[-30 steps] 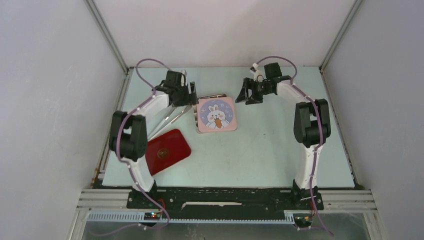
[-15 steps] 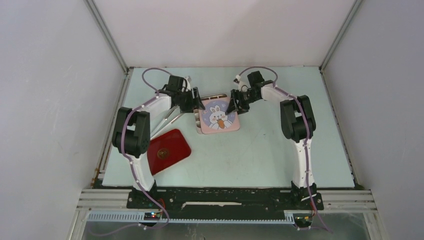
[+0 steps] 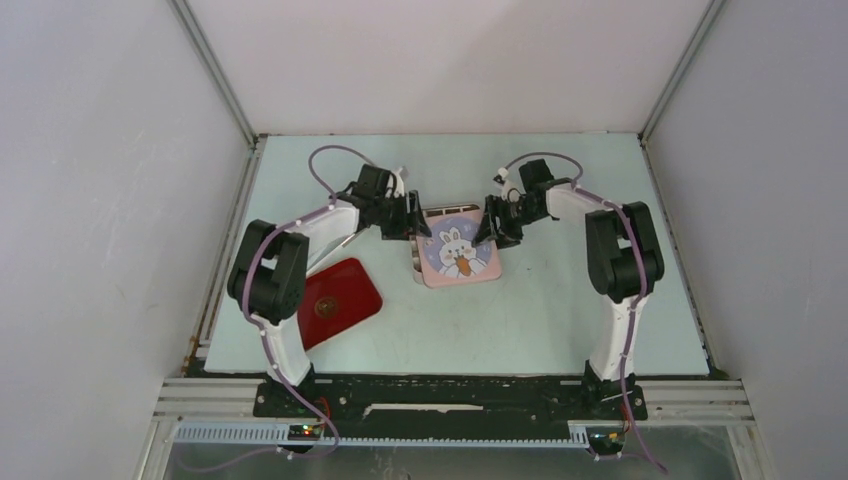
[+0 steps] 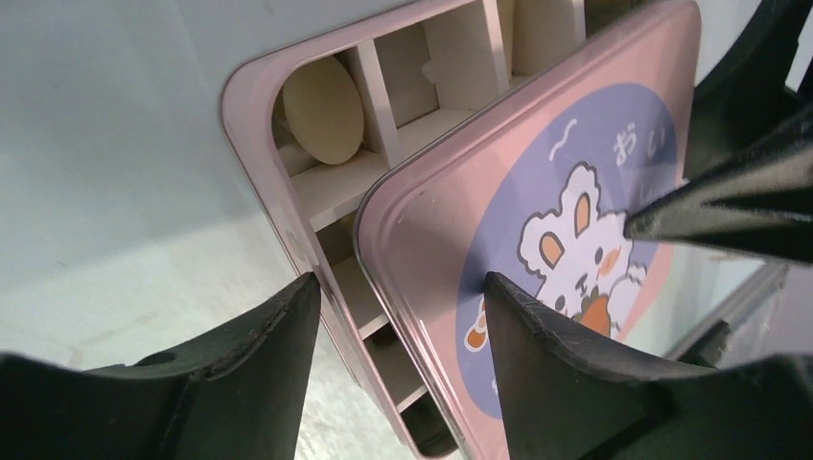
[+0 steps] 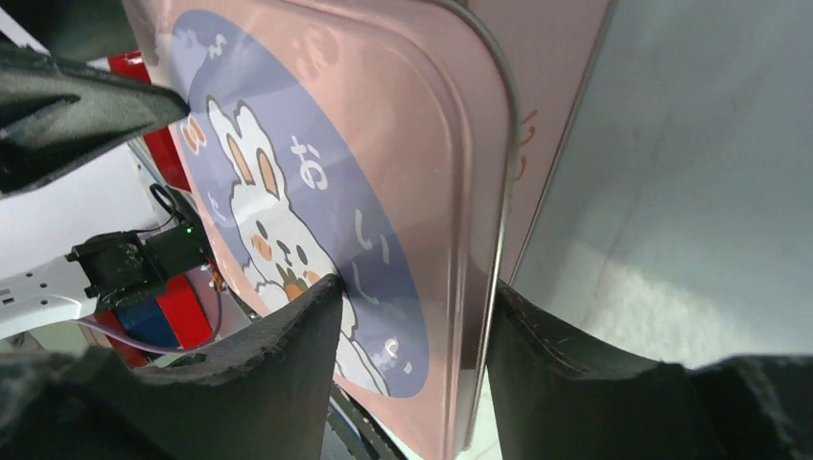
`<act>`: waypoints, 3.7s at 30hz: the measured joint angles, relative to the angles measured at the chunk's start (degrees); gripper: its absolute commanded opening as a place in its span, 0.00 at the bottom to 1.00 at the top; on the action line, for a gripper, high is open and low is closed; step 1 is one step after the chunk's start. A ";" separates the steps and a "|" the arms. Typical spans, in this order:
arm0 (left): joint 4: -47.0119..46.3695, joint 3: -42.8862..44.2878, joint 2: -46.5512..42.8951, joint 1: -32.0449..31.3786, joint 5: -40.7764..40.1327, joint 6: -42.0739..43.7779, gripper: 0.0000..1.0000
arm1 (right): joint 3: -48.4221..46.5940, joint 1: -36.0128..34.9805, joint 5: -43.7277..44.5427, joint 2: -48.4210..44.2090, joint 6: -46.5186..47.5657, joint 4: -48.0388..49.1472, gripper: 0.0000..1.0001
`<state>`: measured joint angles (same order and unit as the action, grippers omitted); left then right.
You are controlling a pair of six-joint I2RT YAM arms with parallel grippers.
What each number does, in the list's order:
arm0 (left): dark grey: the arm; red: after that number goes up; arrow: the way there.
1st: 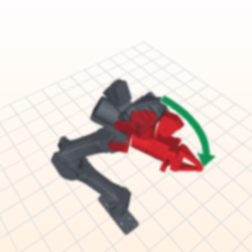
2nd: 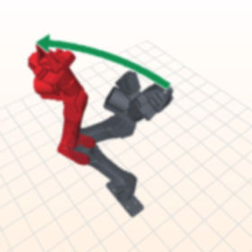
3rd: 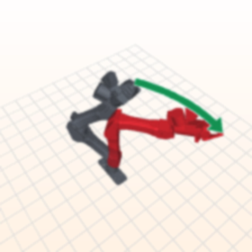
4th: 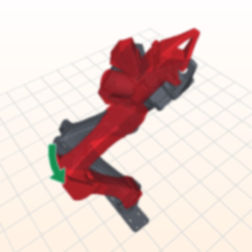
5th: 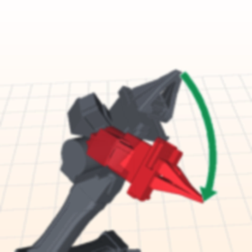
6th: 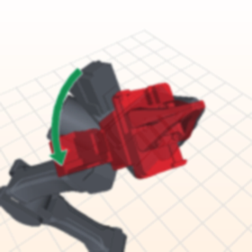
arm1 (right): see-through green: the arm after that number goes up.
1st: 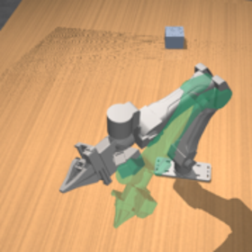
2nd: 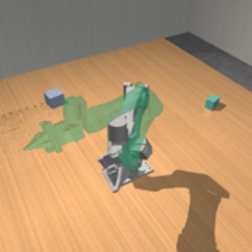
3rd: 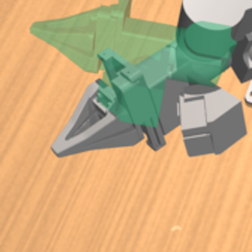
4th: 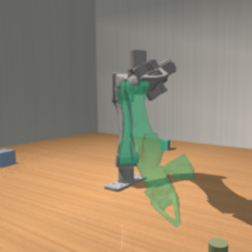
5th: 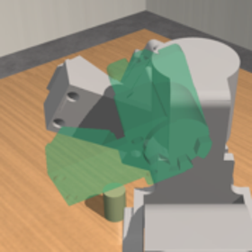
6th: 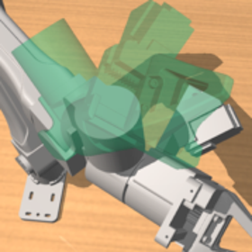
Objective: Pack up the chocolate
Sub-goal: Adjust the packing box at the center of the board.
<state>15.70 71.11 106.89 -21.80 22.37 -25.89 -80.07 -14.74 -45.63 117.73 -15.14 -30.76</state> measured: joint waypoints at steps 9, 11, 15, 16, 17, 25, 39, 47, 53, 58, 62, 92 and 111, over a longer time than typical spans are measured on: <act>0.85 -4.57 -3.10 -1.77 3.30 -1.01 0.69 | 5.62 0.17 5.42 -6.75 -3.80 2.10 0.59; 1.92 -4.28 -3.08 -1.75 2.62 -0.50 0.69 | 5.20 0.09 5.40 -6.47 -4.76 2.69 0.61; 5.51 -1.22 -2.99 -1.49 -1.14 1.60 0.70 | 1.77 -0.28 5.40 -4.17 -5.42 2.84 0.69; 6.05 -0.22 -2.99 -1.31 -2.36 2.23 0.70 | 0.85 -0.26 5.38 -3.54 -5.33 2.84 0.71; 6.19 0.52 -3.02 -1.18 -3.23 2.73 0.71 | 0.31 -0.09 5.38 -3.28 -5.20 2.89 0.73; 6.88 1.73 -3.58 -0.24 -5.99 5.70 0.72 | 0.09 5.79 3.39 -6.69 -1.66 1.51 0.82; 5.79 4.68 -7.80 -0.24 -5.35 11.47 0.69 | 18.23 -3.87 5.66 -36.33 49.66 -0.04 0.74; 5.73 6.40 -5.27 0.04 -2.86 14.43 0.68 | 21.86 -12.76 12.87 -34.10 74.66 -1.25 0.71; 3.72 9.75 -1.03 0.74 1.70 15.23 0.67 | 22.21 -18.84 18.84 -29.55 82.09 -0.37 0.67; 2.40 16.87 3.91 0.83 3.39 16.70 0.66 | 22.23 -21.16 22.67 -26.18 84.02 1.88 0.62; 1.40 18.88 6.51 0.85 3.32 17.97 0.66 | 22.16 -22.69 24.30 -25.20 84.21 5.14 0.50; -5.09 -3.34 -10.21 6.21 -3.72 -0.96 0.68 | 13.35 -14.64 10.49 -31.39 54.36 1.29 0.84; -6.19 -12.94 -12.57 2.78 4.11 -5.64 0.67 | 1.49 3.87 1.90 -6.03 10.80 5.68 0.47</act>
<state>9.52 58.17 94.32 -19.03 26.48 -31.53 -78.59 -10.87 -43.72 111.70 -4.34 -25.08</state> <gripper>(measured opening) 0.676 0.523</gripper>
